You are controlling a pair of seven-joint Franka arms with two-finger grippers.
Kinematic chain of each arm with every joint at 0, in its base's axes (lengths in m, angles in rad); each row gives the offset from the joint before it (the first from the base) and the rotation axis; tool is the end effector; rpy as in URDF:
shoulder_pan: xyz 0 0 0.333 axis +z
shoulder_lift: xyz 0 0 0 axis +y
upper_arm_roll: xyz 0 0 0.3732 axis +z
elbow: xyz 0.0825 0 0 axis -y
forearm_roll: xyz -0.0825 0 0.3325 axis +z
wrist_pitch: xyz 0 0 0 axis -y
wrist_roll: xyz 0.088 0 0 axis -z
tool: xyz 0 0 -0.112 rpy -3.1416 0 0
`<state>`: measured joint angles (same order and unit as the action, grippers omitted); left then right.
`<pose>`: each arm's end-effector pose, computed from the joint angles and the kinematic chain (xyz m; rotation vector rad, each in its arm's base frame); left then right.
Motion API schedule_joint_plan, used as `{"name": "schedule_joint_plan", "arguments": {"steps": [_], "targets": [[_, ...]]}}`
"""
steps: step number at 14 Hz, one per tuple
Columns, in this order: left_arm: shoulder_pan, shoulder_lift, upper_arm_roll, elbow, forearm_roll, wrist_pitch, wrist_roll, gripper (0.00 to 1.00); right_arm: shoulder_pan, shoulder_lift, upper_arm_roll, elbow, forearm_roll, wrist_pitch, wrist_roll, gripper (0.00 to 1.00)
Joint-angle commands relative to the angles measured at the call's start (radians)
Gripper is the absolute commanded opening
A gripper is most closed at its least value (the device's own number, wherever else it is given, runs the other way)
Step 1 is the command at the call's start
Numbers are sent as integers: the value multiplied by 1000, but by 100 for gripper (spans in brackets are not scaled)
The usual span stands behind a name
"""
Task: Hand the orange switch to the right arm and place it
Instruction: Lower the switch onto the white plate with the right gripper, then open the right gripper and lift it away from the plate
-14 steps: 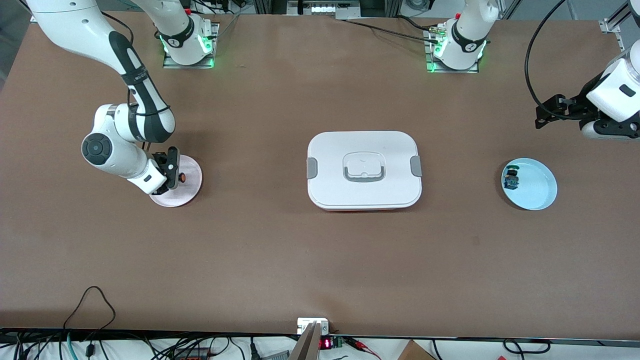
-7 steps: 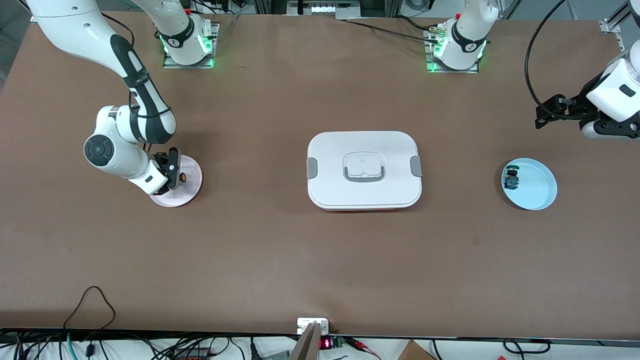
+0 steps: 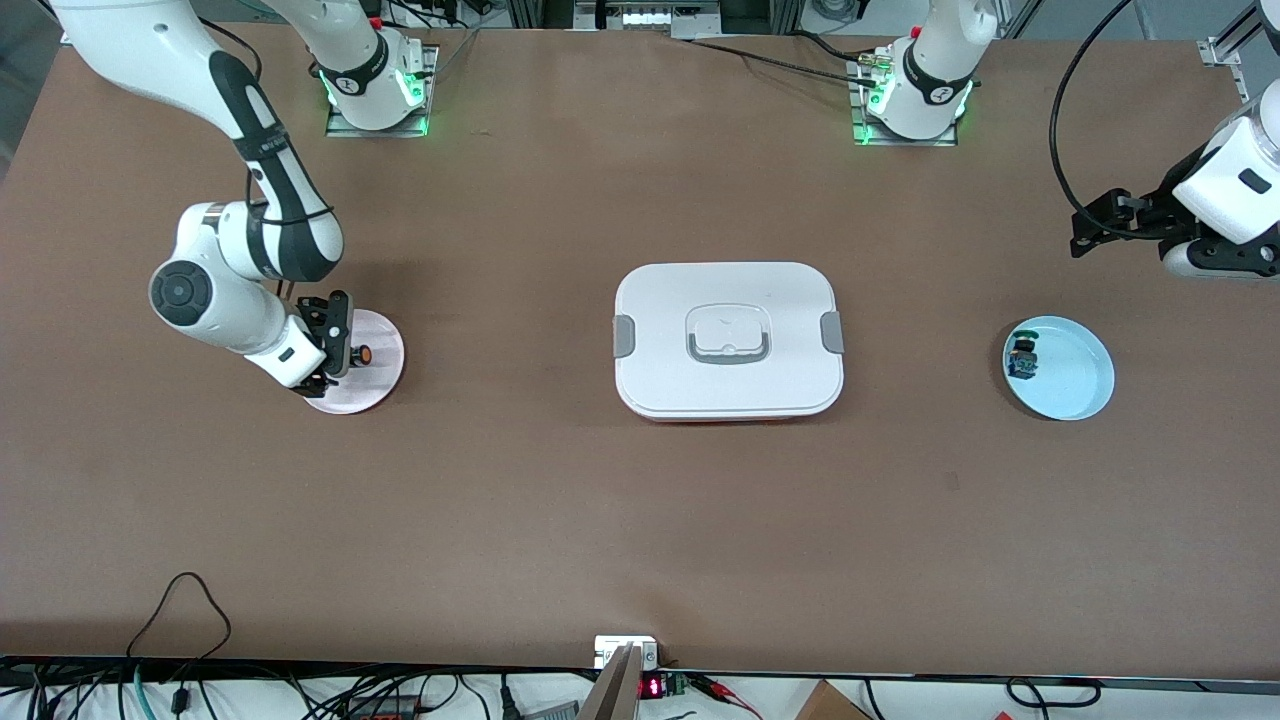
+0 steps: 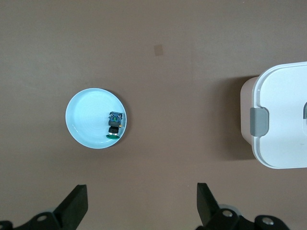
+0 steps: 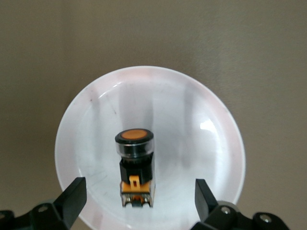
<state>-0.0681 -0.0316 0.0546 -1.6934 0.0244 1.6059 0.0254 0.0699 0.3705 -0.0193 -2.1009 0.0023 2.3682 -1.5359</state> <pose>0.4909 -0.0034 0.6438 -3.1174 0.0632 0.0875 0.5585 0.0290 0.3212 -2.1570 -2.1895 0.1226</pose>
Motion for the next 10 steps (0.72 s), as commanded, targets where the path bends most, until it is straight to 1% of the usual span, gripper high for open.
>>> {"name": "schedule_joint_plan", "arguments": {"steps": [1, 4, 7, 10], "targets": [[-16, 12, 16, 29, -12, -14, 2, 100, -5, -56, 2, 59, 8, -98, 0, 100], [-16, 12, 16, 32, -12, -14, 2, 100, -2, -79, 2, 159, 13, -200, 26, 100], [-16, 13, 16, 34, -11, -15, 2, 100, -2, -119, 2, 241, 18, -318, 132, 100], [-16, 12, 16, 32, -12, -20, 4, 100, -2, -136, 1, 327, 123, -430, 241, 100]]}}
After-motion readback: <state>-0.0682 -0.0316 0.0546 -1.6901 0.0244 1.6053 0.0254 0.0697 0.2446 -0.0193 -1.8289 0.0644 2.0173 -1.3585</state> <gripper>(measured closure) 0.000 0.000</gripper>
